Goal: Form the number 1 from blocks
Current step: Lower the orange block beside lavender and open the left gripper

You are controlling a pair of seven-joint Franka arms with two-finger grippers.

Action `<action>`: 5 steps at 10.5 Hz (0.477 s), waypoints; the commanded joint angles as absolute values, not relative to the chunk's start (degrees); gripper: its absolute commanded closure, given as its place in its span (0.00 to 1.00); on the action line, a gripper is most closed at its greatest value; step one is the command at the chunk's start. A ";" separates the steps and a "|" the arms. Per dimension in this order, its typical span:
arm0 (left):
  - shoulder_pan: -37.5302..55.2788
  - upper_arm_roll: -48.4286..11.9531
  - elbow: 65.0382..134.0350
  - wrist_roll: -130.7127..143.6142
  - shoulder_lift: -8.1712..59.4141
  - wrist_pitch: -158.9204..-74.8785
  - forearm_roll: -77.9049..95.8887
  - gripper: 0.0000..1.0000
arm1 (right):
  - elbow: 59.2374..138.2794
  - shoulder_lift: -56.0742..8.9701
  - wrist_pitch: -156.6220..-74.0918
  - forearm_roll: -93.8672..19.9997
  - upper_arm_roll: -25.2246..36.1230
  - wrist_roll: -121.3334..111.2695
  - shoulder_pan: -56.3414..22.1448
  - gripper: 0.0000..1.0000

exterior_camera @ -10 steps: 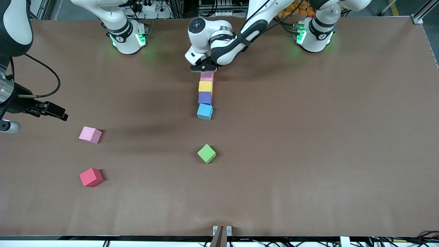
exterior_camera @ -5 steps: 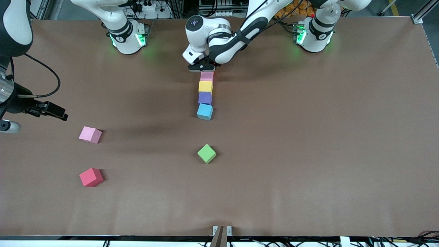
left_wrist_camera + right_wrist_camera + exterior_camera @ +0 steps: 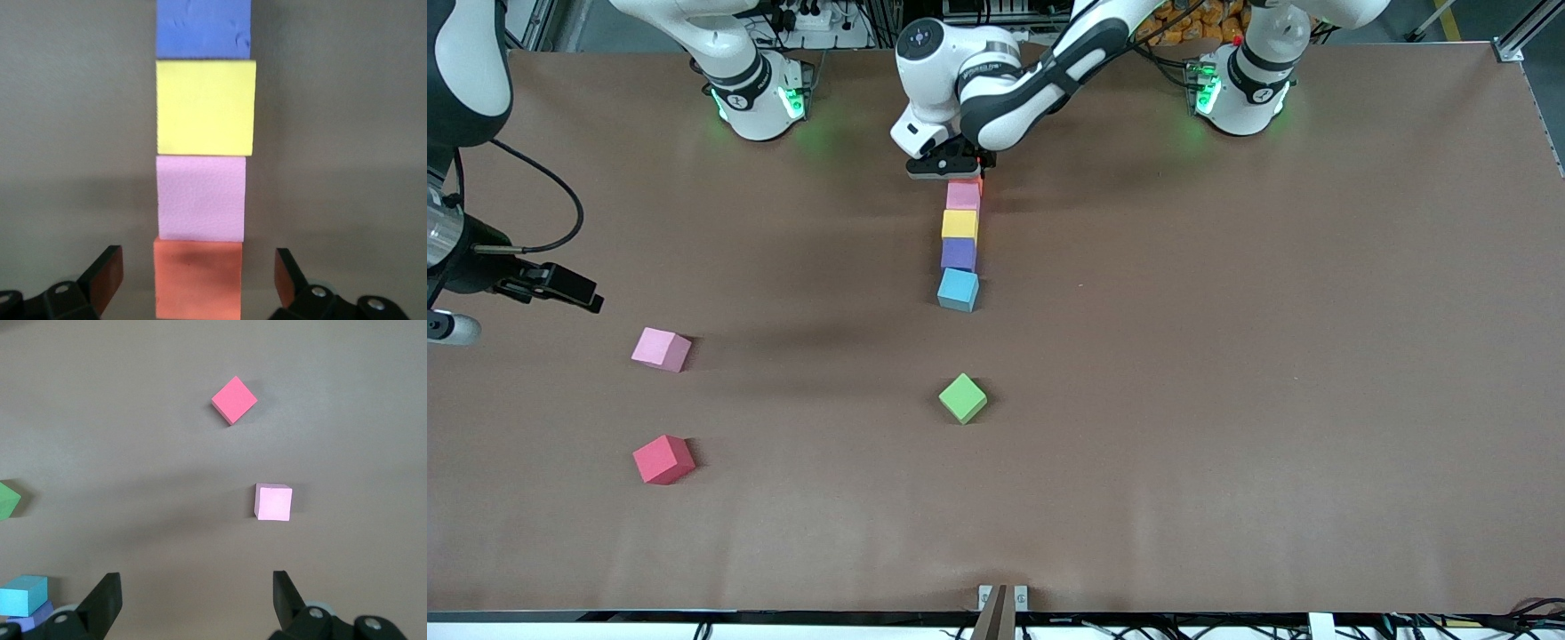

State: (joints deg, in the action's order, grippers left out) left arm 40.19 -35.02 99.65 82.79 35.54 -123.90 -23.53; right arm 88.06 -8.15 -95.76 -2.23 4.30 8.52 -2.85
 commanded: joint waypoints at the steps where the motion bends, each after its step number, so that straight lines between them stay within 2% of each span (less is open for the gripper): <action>1: 38.16 -34.46 99.50 83.41 30.78 -120.77 -23.21 0.00 | 87.80 -8.00 -95.18 -1.41 4.31 11.07 -3.51 0.00; 5: 20.17 -34.37 93.71 78.95 28.83 -117.34 -24.35 0.00 | 87.72 -8.26 -95.19 -1.49 4.13 12.30 -3.60 0.00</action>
State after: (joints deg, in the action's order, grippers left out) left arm 26.28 -33.58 95.60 81.38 29.18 -118.74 -23.54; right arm 88.08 -8.24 -95.70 -2.23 4.21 10.20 -3.16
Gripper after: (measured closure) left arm 0.000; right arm 0.000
